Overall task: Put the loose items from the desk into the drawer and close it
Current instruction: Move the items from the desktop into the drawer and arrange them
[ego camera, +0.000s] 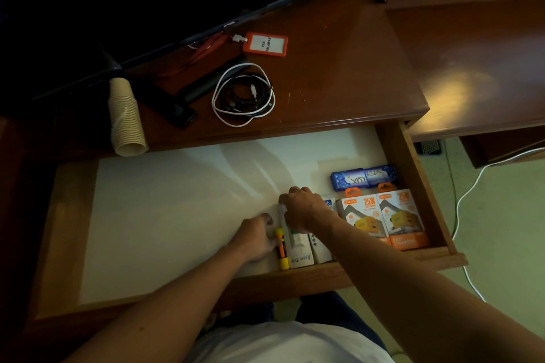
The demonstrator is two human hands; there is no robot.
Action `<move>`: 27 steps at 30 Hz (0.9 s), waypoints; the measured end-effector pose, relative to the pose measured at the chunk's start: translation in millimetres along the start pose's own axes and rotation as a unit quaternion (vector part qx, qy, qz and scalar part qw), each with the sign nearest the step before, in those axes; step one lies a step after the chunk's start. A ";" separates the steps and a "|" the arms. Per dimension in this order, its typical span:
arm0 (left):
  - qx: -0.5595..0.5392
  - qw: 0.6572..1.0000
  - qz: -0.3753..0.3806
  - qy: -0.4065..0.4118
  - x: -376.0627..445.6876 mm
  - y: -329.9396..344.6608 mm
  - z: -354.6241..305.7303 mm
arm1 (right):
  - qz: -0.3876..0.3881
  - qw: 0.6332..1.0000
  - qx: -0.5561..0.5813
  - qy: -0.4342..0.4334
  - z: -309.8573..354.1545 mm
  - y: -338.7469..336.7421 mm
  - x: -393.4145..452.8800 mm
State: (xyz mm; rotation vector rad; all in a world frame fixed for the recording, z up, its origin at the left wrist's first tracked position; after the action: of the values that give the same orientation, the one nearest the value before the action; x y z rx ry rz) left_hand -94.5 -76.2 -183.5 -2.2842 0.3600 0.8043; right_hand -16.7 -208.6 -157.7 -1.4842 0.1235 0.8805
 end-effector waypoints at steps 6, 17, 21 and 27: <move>-0.059 0.989 -0.137 -0.001 0.4 -63.1 -8.1 | -0.149 0.982 0.114 0.029 28.4 -57.1 5.1; -0.104 0.912 -0.397 -0.010 19.4 -239.1 -23.2 | -0.302 0.917 0.257 -0.046 107.9 -202.9 67.5; -0.083 0.919 -0.375 -0.091 43.7 -268.8 -26.7 | -0.292 0.937 0.186 -0.047 120.6 -230.5 106.9; -0.087 0.914 -0.364 -0.156 63.2 -286.4 -31.6 | -0.194 0.971 -0.140 -0.018 130.8 -249.6 148.7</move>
State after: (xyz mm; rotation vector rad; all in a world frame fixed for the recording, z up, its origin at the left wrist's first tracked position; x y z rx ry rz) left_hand 98.1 109.5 -59.2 -2.1416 -0.6998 0.7902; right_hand 172.6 9.9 -24.0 -1.6786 -0.3232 0.6214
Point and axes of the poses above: each hand's wrist, its own x-axis towards the middle knuckle, its own y-axis out of the palm, z = x × y, the point moved 2 cm from there along x, towards the middle knuckle, and after that the axes turned 6 degrees about -x, right-handed, at the moved point
